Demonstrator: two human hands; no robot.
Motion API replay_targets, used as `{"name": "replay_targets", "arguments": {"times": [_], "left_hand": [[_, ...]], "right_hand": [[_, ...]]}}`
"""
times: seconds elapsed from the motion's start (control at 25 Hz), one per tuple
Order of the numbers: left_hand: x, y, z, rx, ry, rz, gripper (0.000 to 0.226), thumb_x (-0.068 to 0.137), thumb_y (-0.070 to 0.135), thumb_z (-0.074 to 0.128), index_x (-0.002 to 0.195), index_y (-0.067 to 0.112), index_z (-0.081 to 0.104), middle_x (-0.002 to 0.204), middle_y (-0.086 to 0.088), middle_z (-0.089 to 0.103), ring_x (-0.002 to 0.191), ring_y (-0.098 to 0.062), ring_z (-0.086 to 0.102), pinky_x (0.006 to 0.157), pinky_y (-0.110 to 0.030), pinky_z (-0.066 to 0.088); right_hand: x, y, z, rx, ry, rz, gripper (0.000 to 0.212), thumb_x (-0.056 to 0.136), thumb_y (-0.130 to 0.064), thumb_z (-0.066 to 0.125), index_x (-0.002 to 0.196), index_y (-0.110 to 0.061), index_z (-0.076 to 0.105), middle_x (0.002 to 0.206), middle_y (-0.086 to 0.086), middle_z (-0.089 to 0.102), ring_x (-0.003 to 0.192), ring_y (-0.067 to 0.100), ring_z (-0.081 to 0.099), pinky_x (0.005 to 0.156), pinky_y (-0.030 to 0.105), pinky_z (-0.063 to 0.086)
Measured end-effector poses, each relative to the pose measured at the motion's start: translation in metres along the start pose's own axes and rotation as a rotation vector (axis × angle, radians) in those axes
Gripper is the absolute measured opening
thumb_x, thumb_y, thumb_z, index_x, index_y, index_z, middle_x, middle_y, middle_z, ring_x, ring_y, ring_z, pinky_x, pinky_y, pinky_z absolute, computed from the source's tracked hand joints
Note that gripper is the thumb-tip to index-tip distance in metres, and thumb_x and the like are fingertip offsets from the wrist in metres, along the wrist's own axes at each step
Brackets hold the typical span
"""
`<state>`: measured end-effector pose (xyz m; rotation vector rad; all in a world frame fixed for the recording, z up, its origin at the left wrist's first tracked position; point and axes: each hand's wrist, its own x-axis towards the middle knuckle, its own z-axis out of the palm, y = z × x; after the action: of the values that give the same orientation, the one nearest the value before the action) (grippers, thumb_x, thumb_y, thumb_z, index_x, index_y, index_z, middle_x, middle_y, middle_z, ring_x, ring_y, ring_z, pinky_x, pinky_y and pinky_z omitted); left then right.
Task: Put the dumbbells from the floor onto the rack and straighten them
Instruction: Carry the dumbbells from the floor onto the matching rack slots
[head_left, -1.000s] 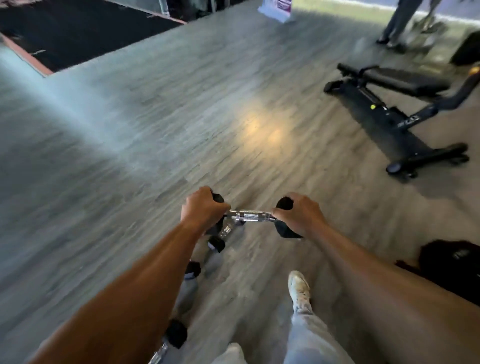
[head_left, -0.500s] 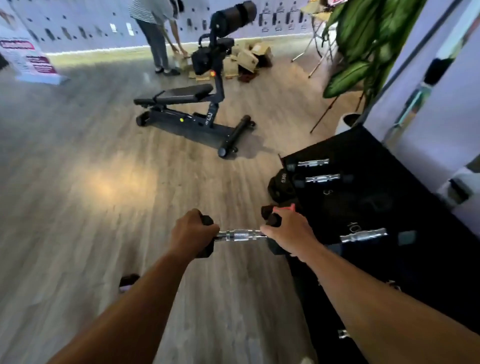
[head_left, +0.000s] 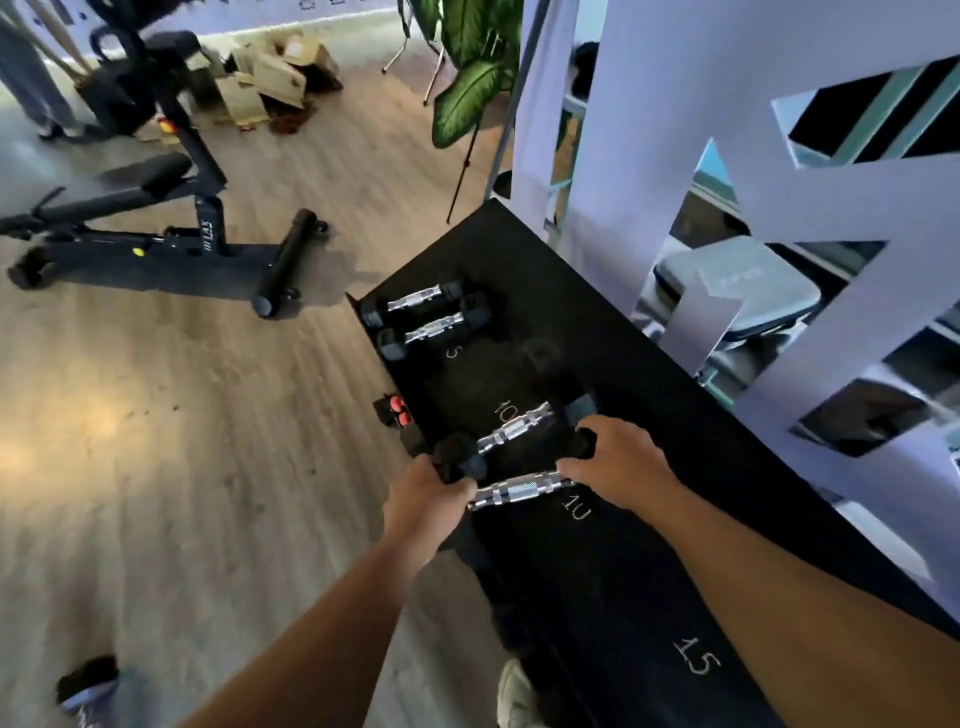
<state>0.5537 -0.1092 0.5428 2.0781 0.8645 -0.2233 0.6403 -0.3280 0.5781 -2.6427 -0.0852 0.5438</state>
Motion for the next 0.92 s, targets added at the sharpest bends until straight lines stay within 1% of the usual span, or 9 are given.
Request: {"name": "replay_targets", "arguments": {"times": [0.12,0.2,0.24,0.36,0.52,0.64,0.68,0.8,0.92], "left_hand": [[0.003,0.015,0.039,0.023,-0.034,-0.022,0.033,0.071,0.043,0.069,0.098,0.026,0.062,0.092,0.000,0.066,0.089,-0.029,0.065,0.076,-0.036,0.055],[0.006,0.020,0.059,0.041,-0.054,-0.038,0.032,0.073,0.042,0.069,0.099,0.025,0.063,0.095,-0.001,0.066,0.092,-0.029,0.064,0.076,-0.035,0.052],[0.007,0.021,0.069,0.030,-0.067,-0.054,0.030,0.073,0.042,0.069,0.098,0.025,0.063,0.094,0.000,0.067,0.092,-0.029,0.064,0.076,-0.035,0.051],[0.015,0.023,0.089,0.034,-0.090,-0.103,0.025,0.075,0.039,0.067,0.093,0.023,0.067,0.090,-0.001,0.069,0.088,-0.028,0.066,0.074,-0.034,0.054],[0.034,0.024,0.102,0.240,-0.134,-0.072,0.021,0.083,0.037,0.064,0.091,0.017,0.067,0.082,-0.003,0.067,0.085,-0.028,0.066,0.075,-0.035,0.052],[0.039,0.017,0.109,0.420,-0.174,-0.026,0.021,0.090,0.036,0.058,0.083,0.015,0.060,0.070,0.001,0.054,0.098,-0.033,0.064,0.080,-0.034,0.043],[0.041,0.014,0.110,0.451,-0.180,-0.032,0.022,0.089,0.038,0.057,0.083,0.016,0.059,0.071,0.001,0.054,0.102,-0.034,0.063,0.079,-0.033,0.042],[0.047,0.009,0.101,0.473,-0.192,-0.061,0.030,0.081,0.045,0.065,0.095,0.018,0.069,0.086,-0.003,0.068,0.096,-0.031,0.066,0.071,-0.036,0.052],[0.045,0.011,0.090,0.507,-0.128,-0.026,0.035,0.083,0.047,0.066,0.107,0.021,0.069,0.096,-0.002,0.068,0.105,-0.030,0.065,0.075,-0.038,0.054]], "right_hand": [[0.009,0.037,-0.007,-0.002,-0.009,0.068,0.067,0.076,-0.053,0.075,0.134,-0.030,0.053,0.114,0.001,0.060,0.091,0.020,0.062,0.064,0.030,0.045],[0.017,0.053,-0.007,0.001,0.003,0.113,0.066,0.074,-0.052,0.076,0.132,-0.031,0.053,0.108,-0.001,0.060,0.082,0.018,0.063,0.060,0.029,0.048],[0.022,0.057,-0.007,-0.010,0.007,0.129,0.067,0.073,-0.052,0.076,0.133,-0.032,0.053,0.109,-0.001,0.060,0.081,0.018,0.064,0.061,0.030,0.051],[0.039,0.065,-0.004,-0.050,-0.007,0.158,0.070,0.074,-0.047,0.077,0.137,-0.031,0.052,0.119,0.003,0.059,0.091,0.024,0.065,0.070,0.035,0.055],[0.057,0.063,0.002,-0.106,-0.042,0.159,0.058,0.079,-0.040,0.073,0.131,-0.027,0.051,0.122,0.007,0.054,0.098,0.033,0.062,0.068,0.035,0.044],[0.057,0.057,0.009,-0.184,-0.052,0.148,0.055,0.082,-0.043,0.071,0.128,-0.026,0.048,0.123,0.008,0.053,0.100,0.035,0.062,0.067,0.036,0.043],[0.056,0.055,0.012,-0.204,-0.054,0.141,0.058,0.083,-0.046,0.071,0.131,-0.027,0.047,0.126,0.008,0.052,0.103,0.035,0.062,0.067,0.037,0.043],[0.055,0.050,0.017,-0.247,-0.061,0.121,0.068,0.084,-0.057,0.068,0.139,-0.027,0.042,0.132,0.009,0.051,0.111,0.036,0.061,0.070,0.037,0.044],[0.056,0.046,0.013,-0.257,-0.097,0.112,0.070,0.087,-0.059,0.065,0.142,-0.024,0.040,0.136,0.011,0.049,0.114,0.038,0.059,0.072,0.038,0.046]]}}
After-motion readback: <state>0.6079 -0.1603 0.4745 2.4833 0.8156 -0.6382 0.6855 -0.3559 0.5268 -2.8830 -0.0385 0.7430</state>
